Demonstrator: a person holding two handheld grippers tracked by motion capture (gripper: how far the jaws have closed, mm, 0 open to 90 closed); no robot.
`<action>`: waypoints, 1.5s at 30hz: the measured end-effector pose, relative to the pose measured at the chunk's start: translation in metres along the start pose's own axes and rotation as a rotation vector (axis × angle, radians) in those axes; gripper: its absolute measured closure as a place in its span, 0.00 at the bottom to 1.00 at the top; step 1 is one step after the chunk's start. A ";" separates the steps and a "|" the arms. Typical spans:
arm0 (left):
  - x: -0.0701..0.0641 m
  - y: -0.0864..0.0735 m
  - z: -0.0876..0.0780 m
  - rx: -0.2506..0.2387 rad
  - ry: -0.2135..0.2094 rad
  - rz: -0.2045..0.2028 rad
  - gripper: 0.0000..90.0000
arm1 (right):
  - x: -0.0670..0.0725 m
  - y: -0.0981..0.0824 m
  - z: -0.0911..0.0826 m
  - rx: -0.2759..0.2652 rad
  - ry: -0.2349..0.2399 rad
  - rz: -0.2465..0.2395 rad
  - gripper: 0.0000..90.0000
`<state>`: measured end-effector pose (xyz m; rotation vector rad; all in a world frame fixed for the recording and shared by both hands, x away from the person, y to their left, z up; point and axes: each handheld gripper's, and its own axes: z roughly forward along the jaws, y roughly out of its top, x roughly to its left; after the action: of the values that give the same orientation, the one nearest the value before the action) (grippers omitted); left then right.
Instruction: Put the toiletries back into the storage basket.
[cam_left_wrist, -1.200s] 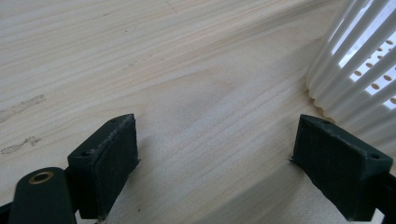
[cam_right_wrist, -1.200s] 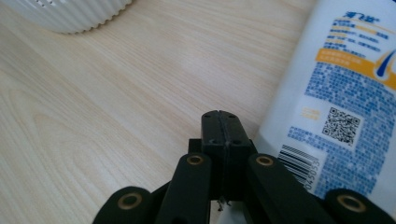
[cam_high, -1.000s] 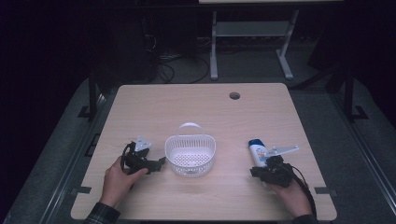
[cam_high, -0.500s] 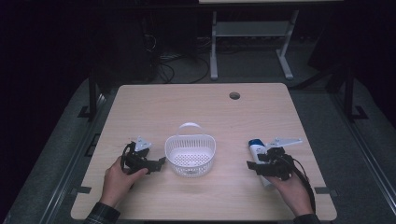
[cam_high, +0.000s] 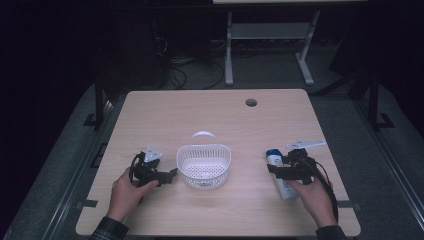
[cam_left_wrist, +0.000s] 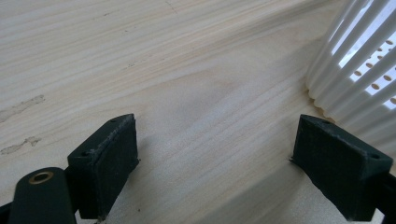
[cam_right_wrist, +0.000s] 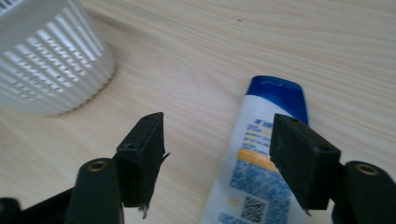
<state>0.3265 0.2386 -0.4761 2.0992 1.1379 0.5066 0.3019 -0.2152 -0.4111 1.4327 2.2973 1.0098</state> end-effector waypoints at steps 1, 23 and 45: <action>0.000 0.000 0.000 0.000 0.000 0.000 0.15 | -0.001 0.001 0.001 0.003 -0.014 0.002 0.38; 0.000 0.000 0.000 0.000 0.000 0.001 0.14 | -0.028 0.017 0.043 0.107 -0.101 0.101 0.30; 0.000 0.000 0.000 0.000 0.000 0.000 0.14 | -0.025 0.010 0.064 0.196 -0.125 0.114 0.30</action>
<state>0.3266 0.2385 -0.4762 2.0994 1.1379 0.5072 0.3554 -0.2068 -0.4549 1.6691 2.2983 0.7171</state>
